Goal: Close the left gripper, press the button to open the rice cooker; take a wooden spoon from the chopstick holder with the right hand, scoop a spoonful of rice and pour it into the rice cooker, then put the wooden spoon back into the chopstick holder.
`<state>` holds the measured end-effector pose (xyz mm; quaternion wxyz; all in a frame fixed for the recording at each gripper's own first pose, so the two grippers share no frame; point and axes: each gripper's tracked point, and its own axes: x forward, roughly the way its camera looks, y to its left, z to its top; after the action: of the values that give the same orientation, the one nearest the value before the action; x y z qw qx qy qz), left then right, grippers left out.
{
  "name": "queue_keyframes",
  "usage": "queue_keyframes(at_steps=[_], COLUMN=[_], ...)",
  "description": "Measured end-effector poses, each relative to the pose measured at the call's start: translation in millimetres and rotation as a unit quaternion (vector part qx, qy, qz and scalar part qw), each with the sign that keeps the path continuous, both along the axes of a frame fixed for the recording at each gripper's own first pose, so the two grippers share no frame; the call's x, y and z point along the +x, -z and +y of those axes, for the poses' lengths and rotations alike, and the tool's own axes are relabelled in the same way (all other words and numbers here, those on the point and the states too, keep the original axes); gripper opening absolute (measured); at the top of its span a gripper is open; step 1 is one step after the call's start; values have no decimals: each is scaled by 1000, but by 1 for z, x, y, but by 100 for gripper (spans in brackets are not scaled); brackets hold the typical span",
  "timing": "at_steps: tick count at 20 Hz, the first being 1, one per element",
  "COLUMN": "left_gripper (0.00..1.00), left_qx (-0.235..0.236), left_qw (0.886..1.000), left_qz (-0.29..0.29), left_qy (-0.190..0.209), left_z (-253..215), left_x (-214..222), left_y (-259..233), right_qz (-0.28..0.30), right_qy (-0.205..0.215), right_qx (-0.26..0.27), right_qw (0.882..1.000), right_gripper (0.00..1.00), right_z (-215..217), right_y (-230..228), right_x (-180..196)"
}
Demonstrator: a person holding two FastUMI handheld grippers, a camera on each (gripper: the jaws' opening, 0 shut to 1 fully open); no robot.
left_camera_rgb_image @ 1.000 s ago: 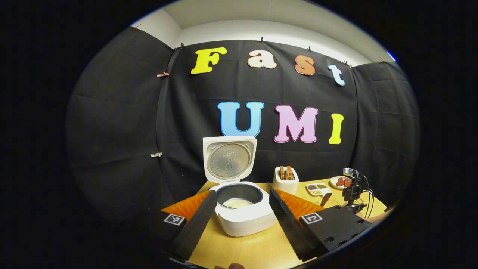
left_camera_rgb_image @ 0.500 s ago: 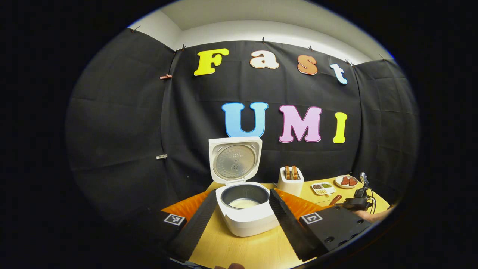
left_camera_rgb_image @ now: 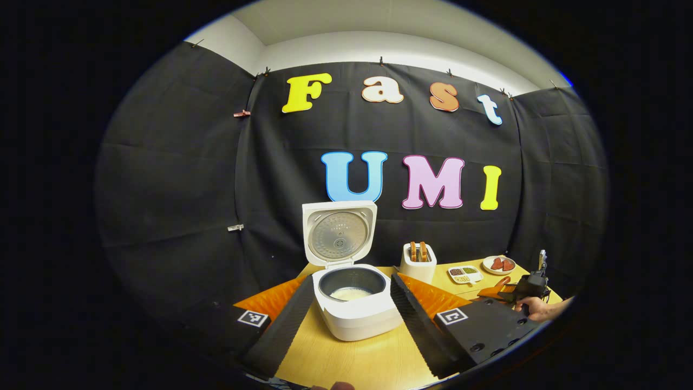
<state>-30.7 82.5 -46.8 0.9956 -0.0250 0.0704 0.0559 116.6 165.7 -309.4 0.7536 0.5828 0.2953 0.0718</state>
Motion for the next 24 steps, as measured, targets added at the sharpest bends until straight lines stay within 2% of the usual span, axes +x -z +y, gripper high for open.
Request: queue_keyframes(at_steps=[3, 7, 13, 18, 21, 24], left_gripper=[97, 97, 97, 97, 97, 97], left_qx=[4, 9, 10, 18, 37, 33], left_qw=[1000, 1000, 1000, 1000, 999, 999], left_qz=[1, -7, -15, -13, -11, -10], left_qy=[1, 11, 11, 19, 24, 28], left_z=[-6, -15, -19, -24, -24, -23], left_x=[-5, -7, -3, -1, 1, 2], left_y=[0, -6, 0, 11, 19, 23], right_qz=[-7, -14, -22, -38, -55, -65], right_qy=[20, 57, 66, 52, 27, 9], right_qx=[18, 76, 96, 93, 96, 123], right_qw=[1000, 995, 993, 994, 993, 990], right_gripper=[12, 12, 12, 11, 11, 11], right_z=[-15, -33, -36, -7, 32, 74], right_y=[-14, -48, -97, -149, -184, -216], right_x=[1, 5, 20, 37, 46, 54])
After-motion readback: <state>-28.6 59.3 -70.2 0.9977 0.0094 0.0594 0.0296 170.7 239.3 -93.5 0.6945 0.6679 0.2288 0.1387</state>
